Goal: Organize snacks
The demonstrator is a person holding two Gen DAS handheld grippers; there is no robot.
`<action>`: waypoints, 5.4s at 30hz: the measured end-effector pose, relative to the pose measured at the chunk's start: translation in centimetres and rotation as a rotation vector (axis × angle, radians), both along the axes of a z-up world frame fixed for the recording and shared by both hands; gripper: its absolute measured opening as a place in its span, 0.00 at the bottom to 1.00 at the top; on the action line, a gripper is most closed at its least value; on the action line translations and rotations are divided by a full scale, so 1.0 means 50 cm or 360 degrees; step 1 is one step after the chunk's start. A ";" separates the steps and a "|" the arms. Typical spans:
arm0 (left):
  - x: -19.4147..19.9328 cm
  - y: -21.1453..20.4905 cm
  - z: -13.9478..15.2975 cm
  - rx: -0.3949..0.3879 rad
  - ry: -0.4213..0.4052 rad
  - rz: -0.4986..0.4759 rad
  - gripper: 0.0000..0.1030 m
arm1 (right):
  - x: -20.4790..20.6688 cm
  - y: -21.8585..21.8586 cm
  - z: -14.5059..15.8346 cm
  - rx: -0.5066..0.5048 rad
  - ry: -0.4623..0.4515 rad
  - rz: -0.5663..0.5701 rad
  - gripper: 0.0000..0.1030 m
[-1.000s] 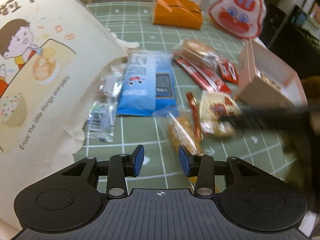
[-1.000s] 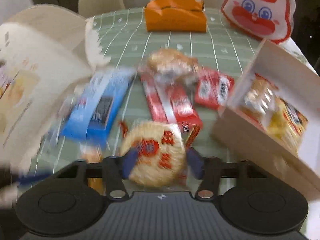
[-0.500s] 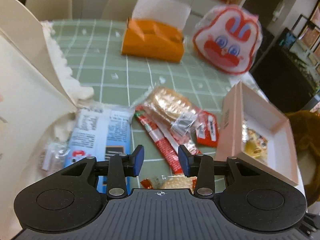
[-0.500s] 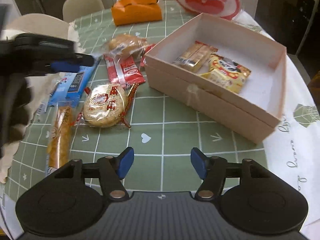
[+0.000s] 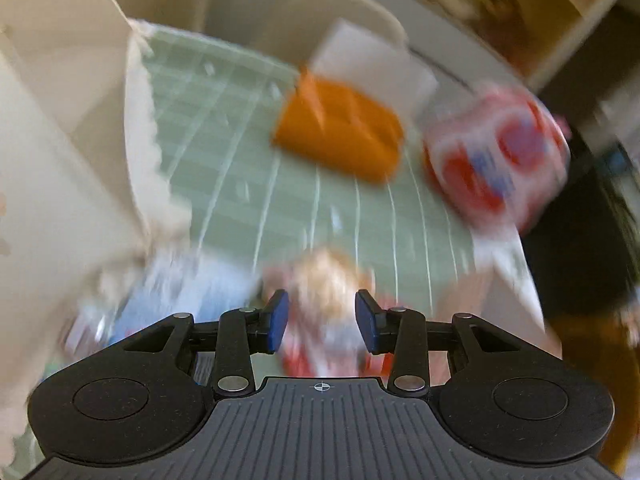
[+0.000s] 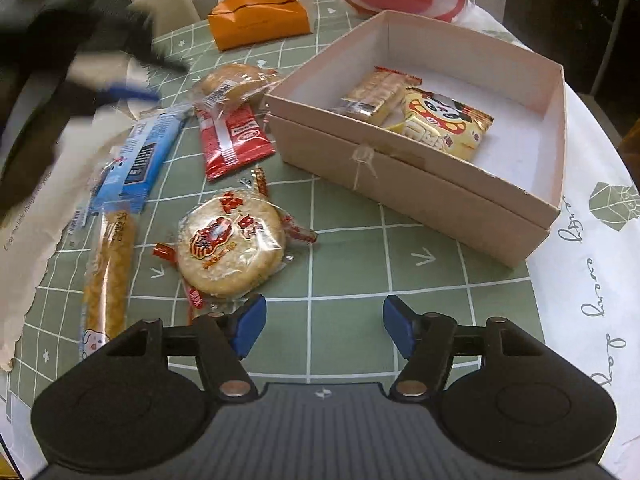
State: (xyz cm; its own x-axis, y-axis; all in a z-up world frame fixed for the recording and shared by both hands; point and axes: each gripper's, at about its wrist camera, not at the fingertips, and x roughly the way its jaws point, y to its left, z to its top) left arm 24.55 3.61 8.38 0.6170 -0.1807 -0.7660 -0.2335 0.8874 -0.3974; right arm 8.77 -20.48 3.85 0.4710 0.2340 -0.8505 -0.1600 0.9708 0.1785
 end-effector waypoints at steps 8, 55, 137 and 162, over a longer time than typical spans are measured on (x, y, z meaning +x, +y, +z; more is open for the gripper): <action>0.080 -0.150 -0.058 0.0752 0.0035 -0.0485 0.43 | -0.021 -0.010 -0.015 -0.0091 0.0024 0.0024 0.63; -0.100 -0.011 -0.049 0.0210 0.0106 -0.0638 0.47 | -0.010 0.074 0.009 0.0025 -0.0024 0.0078 0.67; -0.430 -0.071 -0.061 -0.0026 0.0215 -0.0909 0.47 | -0.126 0.012 -0.016 -0.0277 0.0038 -0.0109 0.76; -0.316 -0.107 0.002 -0.0147 0.0113 -0.0921 0.46 | -0.128 -0.021 0.076 -0.0184 -0.0093 -0.0154 0.76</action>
